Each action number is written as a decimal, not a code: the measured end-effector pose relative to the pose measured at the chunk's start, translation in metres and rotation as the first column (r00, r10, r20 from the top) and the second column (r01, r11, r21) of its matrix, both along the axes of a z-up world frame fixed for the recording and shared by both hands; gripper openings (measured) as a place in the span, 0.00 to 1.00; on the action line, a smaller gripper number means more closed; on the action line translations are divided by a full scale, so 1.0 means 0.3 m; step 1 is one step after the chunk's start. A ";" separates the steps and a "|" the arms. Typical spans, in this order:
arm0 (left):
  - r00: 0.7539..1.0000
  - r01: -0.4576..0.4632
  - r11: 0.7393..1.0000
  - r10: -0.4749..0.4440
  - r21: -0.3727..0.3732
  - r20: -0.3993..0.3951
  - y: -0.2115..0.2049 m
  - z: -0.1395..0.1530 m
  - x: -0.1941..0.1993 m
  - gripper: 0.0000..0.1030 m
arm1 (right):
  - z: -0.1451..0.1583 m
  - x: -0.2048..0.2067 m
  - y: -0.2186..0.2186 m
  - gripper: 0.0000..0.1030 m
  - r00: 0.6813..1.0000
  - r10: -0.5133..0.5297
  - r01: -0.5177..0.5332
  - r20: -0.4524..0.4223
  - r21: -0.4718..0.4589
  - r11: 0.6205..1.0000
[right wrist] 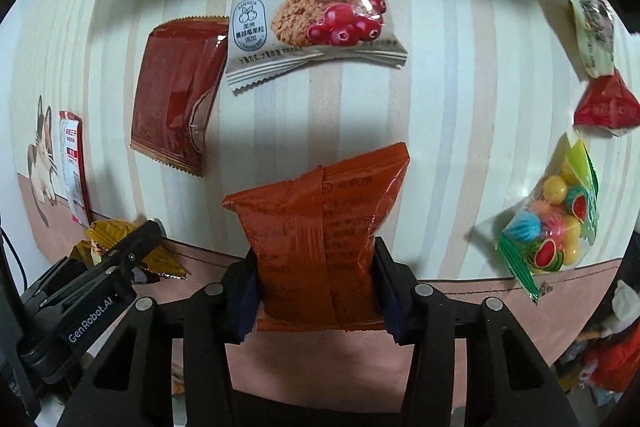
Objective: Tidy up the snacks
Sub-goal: 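Grasp the small yellow packet with the left tool while the right tool grasps another orange packet, then place both packets into the box and open both tools, then grasp the brown-red packet with the left tool while the right tool grasps the candy bag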
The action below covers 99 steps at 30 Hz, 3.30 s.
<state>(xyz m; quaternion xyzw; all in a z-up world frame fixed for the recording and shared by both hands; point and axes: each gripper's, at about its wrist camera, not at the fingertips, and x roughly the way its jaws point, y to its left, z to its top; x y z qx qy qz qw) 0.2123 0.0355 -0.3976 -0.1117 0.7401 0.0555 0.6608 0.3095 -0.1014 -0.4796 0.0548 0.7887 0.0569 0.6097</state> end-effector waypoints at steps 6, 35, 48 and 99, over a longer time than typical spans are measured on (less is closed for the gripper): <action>0.996 0.052 0.999 -0.052 -0.003 0.076 -0.054 0.135 0.052 0.49 | 0.105 -0.024 -0.076 0.49 0.999 -0.043 0.041 0.030 0.051 0.998; 0.950 0.248 0.969 -0.244 0.004 0.196 -0.146 0.548 0.793 0.49 | 0.603 0.660 -0.288 0.48 0.929 -0.204 0.191 0.310 0.072 0.979; 0.977 0.212 0.977 -0.212 -0.023 0.019 -0.106 0.318 0.840 0.51 | 0.384 0.748 -0.257 0.48 0.959 -0.197 0.199 0.203 0.011 0.980; 0.772 0.196 0.964 -0.265 0.181 0.578 -0.181 0.907 0.285 0.85 | 1.001 0.233 -0.171 0.90 0.738 -0.061 0.131 0.672 -0.054 0.990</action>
